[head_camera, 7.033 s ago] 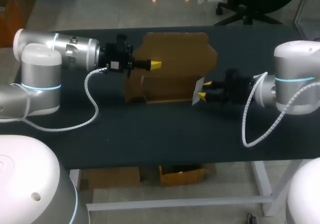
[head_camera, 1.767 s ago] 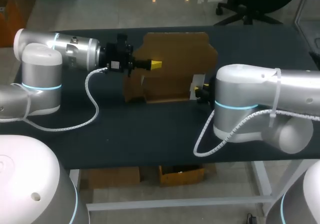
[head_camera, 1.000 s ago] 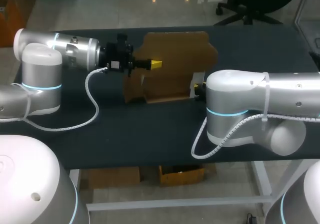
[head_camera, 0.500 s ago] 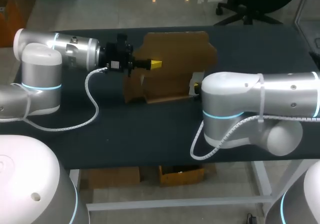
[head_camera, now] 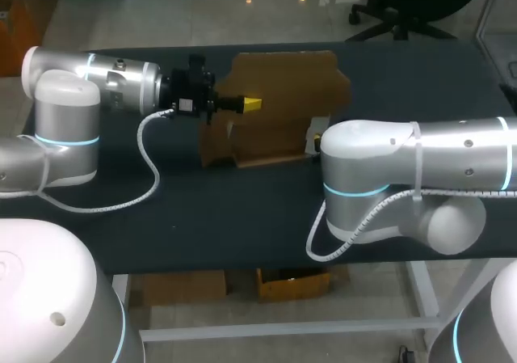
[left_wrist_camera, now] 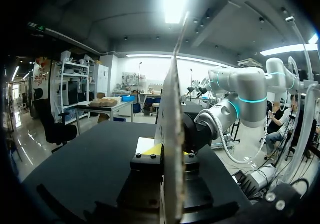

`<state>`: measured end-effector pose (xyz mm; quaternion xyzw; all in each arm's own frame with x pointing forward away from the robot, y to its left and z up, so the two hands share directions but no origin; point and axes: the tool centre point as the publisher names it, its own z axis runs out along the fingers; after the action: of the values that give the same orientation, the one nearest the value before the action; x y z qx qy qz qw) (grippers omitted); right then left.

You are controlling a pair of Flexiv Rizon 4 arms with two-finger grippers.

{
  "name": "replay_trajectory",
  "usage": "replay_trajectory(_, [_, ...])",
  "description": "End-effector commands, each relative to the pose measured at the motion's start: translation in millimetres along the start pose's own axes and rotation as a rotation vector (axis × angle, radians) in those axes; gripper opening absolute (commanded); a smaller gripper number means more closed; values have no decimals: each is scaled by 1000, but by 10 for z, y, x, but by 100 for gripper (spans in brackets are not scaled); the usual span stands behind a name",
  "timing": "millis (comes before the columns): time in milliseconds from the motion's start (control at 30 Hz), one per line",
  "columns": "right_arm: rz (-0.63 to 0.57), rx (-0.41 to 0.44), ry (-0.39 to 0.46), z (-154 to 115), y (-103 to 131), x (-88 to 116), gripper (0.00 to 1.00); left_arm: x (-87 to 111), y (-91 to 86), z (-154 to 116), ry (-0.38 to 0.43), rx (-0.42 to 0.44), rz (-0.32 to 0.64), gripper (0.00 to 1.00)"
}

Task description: Assemble the packaging by folding the flat box into shape, placing the metal phone stand inside, and closing the box properly

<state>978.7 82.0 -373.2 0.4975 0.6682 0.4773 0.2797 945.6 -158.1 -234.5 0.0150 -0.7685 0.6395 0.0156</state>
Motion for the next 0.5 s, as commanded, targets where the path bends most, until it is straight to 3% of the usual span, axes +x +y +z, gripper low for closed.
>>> replay_trajectory(33, [2, -8, -18, 63, 4, 65, 16, -3, 56, 16, 5, -1, -1, 0])
replay_trajectory(233, [2, -11, -25, 77, 20, 80, 16, -3, 56, 16, 5, -1, -1, 0])
replay_trajectory(500, [2, -10, -29, 110, 37, 87, 28, -3, 56, 16, 5, -1, -1, 0])
